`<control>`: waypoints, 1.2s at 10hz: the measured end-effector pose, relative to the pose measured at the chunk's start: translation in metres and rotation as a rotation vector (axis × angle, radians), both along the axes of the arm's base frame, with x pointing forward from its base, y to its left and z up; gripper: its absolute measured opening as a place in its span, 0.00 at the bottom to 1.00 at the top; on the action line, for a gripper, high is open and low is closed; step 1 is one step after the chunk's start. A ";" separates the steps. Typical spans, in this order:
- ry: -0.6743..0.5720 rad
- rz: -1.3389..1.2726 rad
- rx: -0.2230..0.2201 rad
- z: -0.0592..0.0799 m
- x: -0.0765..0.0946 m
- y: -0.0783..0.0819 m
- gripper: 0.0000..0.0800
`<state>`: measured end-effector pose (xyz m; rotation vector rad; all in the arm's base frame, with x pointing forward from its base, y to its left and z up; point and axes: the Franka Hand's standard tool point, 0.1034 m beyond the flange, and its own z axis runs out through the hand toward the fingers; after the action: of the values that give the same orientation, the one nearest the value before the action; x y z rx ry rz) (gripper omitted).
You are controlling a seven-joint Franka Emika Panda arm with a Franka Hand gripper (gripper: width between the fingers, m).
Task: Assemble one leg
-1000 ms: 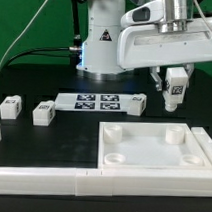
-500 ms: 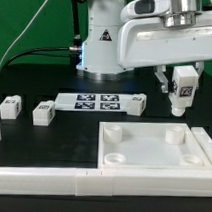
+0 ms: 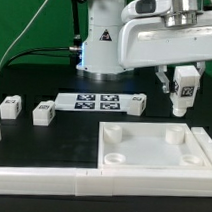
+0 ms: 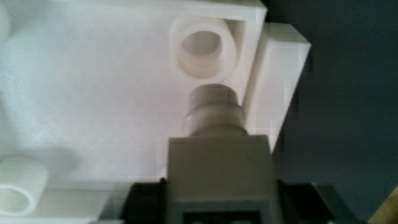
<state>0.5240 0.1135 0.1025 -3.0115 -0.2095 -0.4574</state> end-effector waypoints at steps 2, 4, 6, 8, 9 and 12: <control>-0.004 -0.004 0.004 -0.008 0.022 -0.001 0.36; -0.005 0.001 0.006 -0.009 0.042 -0.001 0.36; -0.066 0.043 -0.004 -0.006 0.061 -0.003 0.36; -0.094 0.043 -0.004 -0.006 0.061 -0.003 0.36; -0.090 0.044 -0.004 -0.007 0.060 -0.003 0.36; -0.134 0.037 0.000 -0.017 0.059 -0.002 0.36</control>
Offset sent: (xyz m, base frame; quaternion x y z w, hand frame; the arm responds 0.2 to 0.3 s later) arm 0.0455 -0.0006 -0.0036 -0.0066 -0.0041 -0.0153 0.9999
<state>0.5834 0.1116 0.0853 -2.9736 -0.2740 -0.6568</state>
